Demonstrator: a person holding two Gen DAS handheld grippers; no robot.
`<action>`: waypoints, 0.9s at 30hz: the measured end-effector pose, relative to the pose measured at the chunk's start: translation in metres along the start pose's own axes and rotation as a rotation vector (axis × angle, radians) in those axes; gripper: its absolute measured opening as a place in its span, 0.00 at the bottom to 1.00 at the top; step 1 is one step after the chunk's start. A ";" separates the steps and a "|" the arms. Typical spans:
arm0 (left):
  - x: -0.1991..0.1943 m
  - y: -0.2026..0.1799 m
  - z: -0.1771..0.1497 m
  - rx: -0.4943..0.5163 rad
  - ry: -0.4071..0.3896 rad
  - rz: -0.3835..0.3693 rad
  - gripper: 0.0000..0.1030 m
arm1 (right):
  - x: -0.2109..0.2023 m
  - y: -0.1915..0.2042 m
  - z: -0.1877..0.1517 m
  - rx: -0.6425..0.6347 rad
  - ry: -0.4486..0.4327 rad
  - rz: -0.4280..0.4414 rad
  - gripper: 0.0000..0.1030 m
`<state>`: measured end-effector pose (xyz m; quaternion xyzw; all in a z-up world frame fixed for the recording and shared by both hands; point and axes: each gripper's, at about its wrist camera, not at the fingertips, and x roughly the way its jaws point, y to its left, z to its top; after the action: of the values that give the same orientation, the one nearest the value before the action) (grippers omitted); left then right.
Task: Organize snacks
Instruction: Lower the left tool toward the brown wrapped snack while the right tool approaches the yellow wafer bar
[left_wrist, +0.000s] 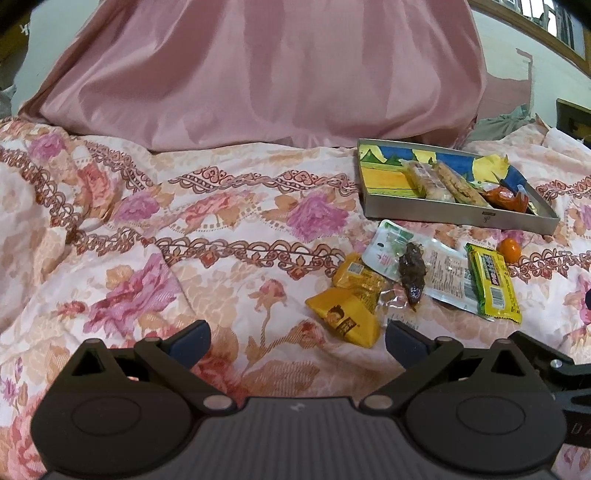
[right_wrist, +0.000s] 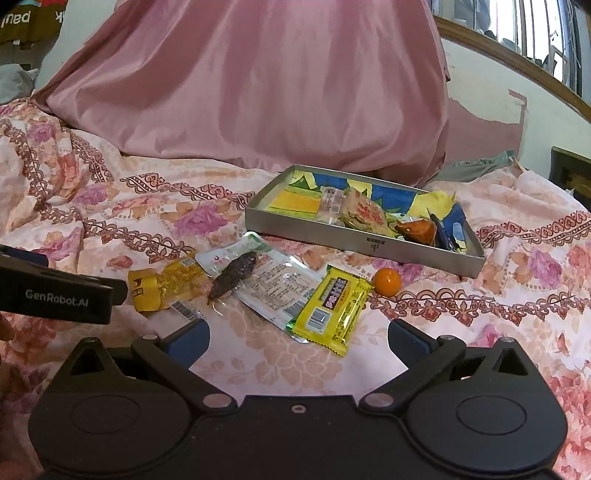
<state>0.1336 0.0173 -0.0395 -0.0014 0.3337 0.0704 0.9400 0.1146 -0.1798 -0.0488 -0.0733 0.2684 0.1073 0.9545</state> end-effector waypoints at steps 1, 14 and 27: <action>0.001 -0.001 0.001 0.006 -0.001 0.000 1.00 | 0.001 0.000 0.000 0.001 0.002 -0.001 0.99; 0.019 -0.022 0.017 0.064 -0.019 -0.019 1.00 | 0.014 -0.010 -0.001 0.063 0.048 -0.003 0.99; 0.041 -0.041 0.029 0.095 -0.022 -0.031 1.00 | 0.032 -0.029 0.001 0.119 0.078 -0.027 0.99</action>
<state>0.1885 -0.0170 -0.0446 0.0387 0.3261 0.0398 0.9437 0.1495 -0.2024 -0.0622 -0.0240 0.3101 0.0751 0.9474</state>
